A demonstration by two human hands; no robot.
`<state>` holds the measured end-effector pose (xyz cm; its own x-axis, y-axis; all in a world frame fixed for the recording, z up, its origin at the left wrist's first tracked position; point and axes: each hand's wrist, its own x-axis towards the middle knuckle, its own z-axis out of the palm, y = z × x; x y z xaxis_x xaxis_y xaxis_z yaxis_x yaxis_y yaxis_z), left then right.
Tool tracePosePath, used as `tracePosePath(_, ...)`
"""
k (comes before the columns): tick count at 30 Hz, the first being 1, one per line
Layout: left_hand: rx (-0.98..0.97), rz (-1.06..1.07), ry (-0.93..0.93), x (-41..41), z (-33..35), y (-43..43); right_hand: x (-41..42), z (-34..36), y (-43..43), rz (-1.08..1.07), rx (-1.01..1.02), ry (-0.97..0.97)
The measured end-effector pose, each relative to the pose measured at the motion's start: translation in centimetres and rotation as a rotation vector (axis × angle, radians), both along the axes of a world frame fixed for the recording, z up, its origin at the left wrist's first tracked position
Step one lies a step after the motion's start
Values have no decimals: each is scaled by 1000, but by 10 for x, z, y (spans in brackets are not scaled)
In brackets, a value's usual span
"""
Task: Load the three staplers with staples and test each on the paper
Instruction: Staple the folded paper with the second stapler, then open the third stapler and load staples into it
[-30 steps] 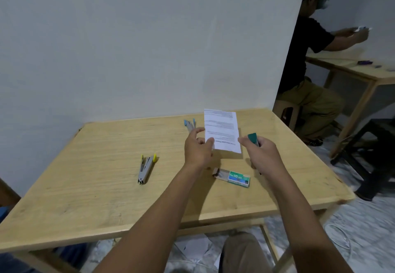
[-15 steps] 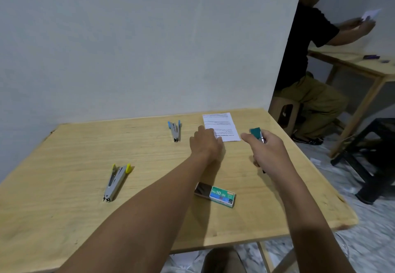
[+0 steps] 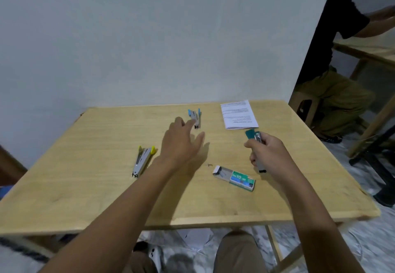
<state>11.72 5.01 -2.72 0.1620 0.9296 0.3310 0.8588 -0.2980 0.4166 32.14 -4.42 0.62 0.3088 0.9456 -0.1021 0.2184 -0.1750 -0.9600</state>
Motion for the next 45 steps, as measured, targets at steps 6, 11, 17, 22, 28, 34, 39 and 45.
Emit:
tracePosePath(6, -86, 345, 144, -89, -24, -47, -45, -9, 9, 122, 17, -98)
tracePosePath(11, -11, 323, 54, -101, -34, -60, -86, -11, 31, 215, -10, -282)
tracePosePath(17, -1, 314, -4, -103, -34, -59, -128, -20, 78, 251, -24, -876)
tracePosePath(22, 17, 327, 11, -102, -36, -57, -159, -26, 117, 213, 9, -1029)
tracePosePath(28, 49, 358, 37, -101, -39, -54, -174, -21, 152, 197, -44, -1005)
tracePosePath(34, 69, 363, 28, -100, -40, -53, -166, -22, 152, 186, -31, -845)
tracePosePath(39, 58, 358, 17, -101, -40, -53, -145, -24, 126, 338, -84, -738)
tracePosePath(45, 44, 348, 18, -102, -40, -54, -146, -37, 134, 265, 1, -668)
